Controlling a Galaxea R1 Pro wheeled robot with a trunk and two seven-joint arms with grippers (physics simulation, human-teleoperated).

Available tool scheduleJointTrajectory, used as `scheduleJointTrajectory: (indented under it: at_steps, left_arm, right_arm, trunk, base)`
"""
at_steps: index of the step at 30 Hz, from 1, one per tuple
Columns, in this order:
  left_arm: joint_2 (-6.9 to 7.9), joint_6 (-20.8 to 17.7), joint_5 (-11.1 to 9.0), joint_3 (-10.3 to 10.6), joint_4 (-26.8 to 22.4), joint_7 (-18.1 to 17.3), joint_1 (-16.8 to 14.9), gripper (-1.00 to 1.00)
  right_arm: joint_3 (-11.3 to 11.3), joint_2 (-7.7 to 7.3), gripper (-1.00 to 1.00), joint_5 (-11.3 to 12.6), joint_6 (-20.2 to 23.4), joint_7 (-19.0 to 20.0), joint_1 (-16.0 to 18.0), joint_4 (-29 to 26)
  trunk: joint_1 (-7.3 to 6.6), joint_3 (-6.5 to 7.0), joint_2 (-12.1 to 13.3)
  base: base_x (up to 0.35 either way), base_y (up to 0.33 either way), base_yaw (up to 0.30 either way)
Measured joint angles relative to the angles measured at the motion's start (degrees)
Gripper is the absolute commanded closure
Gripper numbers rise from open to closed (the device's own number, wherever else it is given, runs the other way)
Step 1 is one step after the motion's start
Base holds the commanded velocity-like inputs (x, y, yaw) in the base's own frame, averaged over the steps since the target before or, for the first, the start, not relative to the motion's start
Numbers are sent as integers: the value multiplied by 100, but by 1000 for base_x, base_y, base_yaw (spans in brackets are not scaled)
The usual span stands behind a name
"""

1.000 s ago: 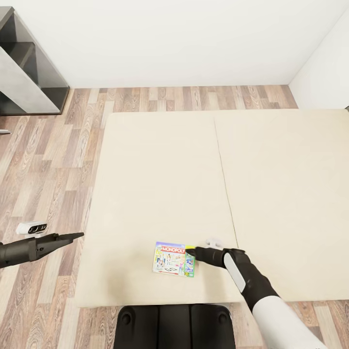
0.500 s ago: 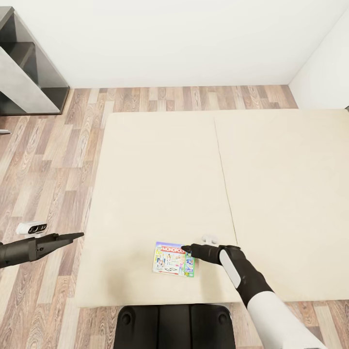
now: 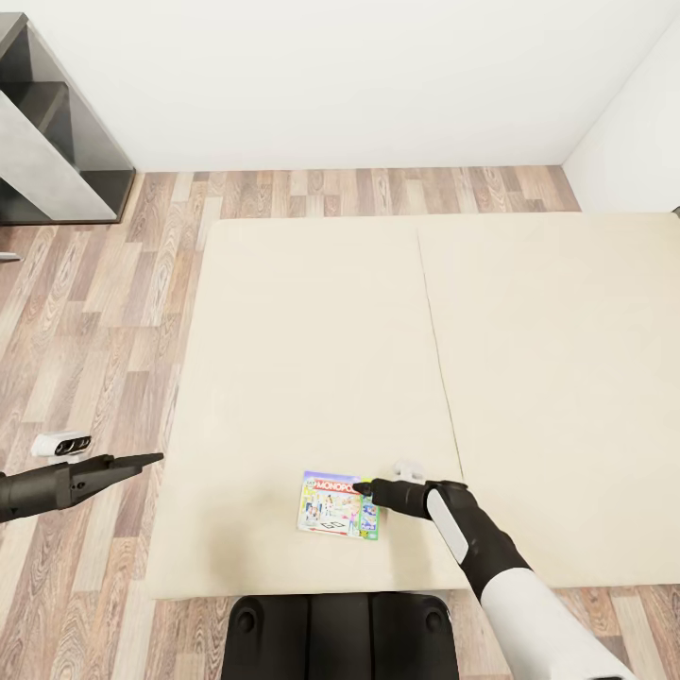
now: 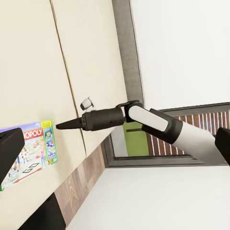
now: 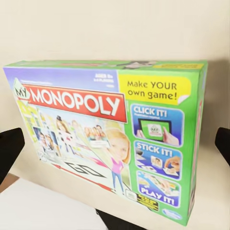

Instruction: Put all the toys in the child's room - the three board games (two on the bed and one on the table), the two jigsaw puzzles on the table, and the tennis ball on the table - inside the toy box on the table in the child's room.

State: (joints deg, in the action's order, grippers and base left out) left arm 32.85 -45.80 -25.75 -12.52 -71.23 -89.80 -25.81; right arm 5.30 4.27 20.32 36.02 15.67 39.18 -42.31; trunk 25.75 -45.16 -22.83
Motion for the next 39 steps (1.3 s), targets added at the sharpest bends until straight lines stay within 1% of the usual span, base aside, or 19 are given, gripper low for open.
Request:
scheduleJointTrajectory:
  at_steps: [12, 39]
  left_arm:
    - [0, 0, 0, -1, 1, 0, 1, -100]
    - [0, 0, 0, 1, -1, 0, 3, -100]
  right_arm:
    - [11, 4, -100, -1, -163, 7, 1, 82]
    - [16, -4, -100, -8, -209, 11, 1, 89]
  trunk:
    - [0, 0, 0]
    - [0, 0, 0]
  base:
    - [0, 0, 0]
    - [0, 0, 0]
